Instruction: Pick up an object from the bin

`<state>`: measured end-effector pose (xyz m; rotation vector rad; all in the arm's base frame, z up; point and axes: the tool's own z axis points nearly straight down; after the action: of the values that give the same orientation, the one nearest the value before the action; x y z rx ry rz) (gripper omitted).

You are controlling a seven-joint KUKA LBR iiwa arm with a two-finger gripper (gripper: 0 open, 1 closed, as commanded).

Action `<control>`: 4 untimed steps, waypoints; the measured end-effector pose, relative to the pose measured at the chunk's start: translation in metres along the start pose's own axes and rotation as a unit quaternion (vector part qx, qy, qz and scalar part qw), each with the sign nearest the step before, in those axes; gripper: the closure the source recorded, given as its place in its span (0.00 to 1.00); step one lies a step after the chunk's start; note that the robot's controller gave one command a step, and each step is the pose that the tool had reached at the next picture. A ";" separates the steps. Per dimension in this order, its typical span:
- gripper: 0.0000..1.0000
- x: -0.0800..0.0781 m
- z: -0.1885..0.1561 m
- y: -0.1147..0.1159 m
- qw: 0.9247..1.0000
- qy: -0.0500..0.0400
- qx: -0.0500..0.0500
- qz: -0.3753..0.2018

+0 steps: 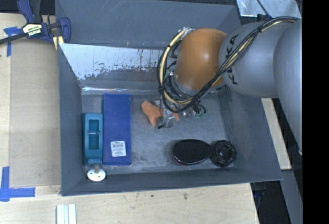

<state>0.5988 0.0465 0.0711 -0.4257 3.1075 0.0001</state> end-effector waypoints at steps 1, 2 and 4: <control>1.00 0.001 -0.002 0.000 1.000 0.001 0.000 0.000; 1.00 0.002 -0.099 0.025 1.000 0.001 0.000 0.001; 1.00 0.009 -0.057 0.012 1.000 -0.003 0.000 -0.001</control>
Offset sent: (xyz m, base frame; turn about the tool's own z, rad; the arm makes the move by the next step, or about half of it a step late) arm -0.0098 0.0243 0.0989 0.0014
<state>0.5862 0.0558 0.1283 -0.4285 3.1004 0.0010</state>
